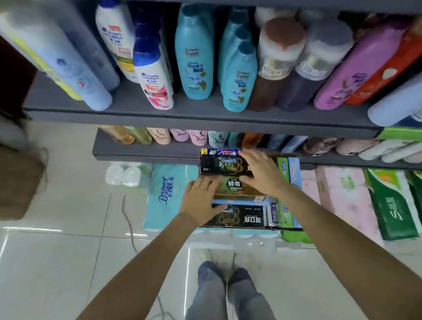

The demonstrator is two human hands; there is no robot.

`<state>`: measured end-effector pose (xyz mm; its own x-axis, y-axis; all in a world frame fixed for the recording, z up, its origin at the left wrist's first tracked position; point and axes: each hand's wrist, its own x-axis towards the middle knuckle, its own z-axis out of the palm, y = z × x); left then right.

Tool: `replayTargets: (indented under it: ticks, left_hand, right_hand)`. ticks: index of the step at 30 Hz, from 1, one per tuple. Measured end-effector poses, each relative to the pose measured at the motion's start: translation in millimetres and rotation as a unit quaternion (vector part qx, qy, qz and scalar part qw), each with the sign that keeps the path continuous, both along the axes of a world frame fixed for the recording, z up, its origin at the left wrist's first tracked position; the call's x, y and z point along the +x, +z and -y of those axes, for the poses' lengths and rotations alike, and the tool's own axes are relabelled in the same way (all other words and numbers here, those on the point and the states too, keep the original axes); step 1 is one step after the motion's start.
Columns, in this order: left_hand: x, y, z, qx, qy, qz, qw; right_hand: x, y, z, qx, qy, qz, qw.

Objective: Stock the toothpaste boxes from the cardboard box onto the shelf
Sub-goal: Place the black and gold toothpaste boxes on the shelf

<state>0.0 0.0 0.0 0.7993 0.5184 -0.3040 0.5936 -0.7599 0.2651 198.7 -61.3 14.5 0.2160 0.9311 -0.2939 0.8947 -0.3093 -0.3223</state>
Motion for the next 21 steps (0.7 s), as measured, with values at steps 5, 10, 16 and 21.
replayTargets:
  ticks: [5, 10, 16, 21]
  left_hand:
    - [12, -16, 2, 0.071, -0.020, -0.019, 0.997]
    - [23, -22, 10, 0.087, 0.011, -0.017, 0.996]
    - [34, -21, 20, 0.111, 0.000, 0.002, 0.994]
    - [33, -29, 19, 0.090, -0.004, 0.060, 0.994]
  right_hand:
    - [10, -9, -22, -0.070, 0.048, -0.014, 0.996]
    - [15, -14, -31, -0.081, 0.049, -0.009, 0.995]
    - [27, -10, -11, -0.030, 0.036, 0.027, 0.999]
    - [60, -9, 34, 0.036, -0.078, -0.064, 0.994]
